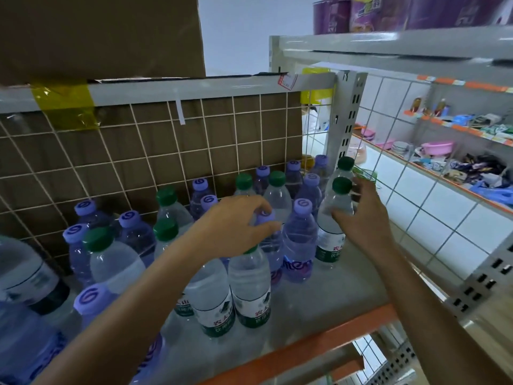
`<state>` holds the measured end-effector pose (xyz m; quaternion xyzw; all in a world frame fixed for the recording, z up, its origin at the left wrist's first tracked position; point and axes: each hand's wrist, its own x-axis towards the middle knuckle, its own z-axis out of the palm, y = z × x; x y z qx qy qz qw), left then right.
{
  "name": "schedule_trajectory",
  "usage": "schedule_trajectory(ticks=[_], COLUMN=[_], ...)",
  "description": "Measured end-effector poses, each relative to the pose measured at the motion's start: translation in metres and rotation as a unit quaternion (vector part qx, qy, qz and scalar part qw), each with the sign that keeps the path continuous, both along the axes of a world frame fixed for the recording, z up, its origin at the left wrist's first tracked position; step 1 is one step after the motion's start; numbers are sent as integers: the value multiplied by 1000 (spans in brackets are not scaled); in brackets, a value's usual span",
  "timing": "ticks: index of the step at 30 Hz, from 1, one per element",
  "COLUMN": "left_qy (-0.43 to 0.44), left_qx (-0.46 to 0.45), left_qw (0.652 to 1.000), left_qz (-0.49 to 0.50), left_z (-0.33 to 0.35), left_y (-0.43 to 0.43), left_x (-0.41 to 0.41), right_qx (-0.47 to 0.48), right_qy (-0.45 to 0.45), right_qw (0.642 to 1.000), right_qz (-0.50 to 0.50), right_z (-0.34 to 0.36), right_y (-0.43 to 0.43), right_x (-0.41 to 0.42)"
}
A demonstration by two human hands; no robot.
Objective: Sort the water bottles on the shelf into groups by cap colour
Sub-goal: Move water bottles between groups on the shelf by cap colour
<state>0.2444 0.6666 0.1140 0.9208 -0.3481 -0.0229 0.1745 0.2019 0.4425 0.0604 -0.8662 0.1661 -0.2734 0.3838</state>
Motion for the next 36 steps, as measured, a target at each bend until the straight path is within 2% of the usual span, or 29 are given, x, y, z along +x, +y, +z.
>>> schedule_trajectory(ticks=[4, 7, 13, 19, 26, 29, 33, 36], left_qy=[17, 12, 1, -19, -53, -57, -46, -25], left_qx=[-20, -20, -7, 14, 12, 44, 89, 127], left_qw=[1000, 1000, 1000, 999, 998, 997, 994, 989], left_qz=[4, 0, -19, -25, -9, 9, 52, 76], left_z=[-1, -1, -3, 7, 18, 14, 12, 8], left_y=[3, 3, 1, -15, -45, -56, -70, -83], left_x=[0, 1, 6, 9, 32, 47, 61, 67], right_qx=[27, 8, 44, 38, -10, -13, 47, 37], right_qy=[33, 42, 16, 40, 73, 80, 88, 71], right_qw=[999, 999, 999, 995, 977, 971, 954, 945], right_qz=[1, -6, -13, 82, 200, 224, 284, 318], right_z=[-5, -6, -4, 0, -3, -4, -9, -8], right_y=[2, 2, 3, 17, 6, -7, -16, -18], right_x=[11, 11, -19, -50, -40, -35, -26, -22])
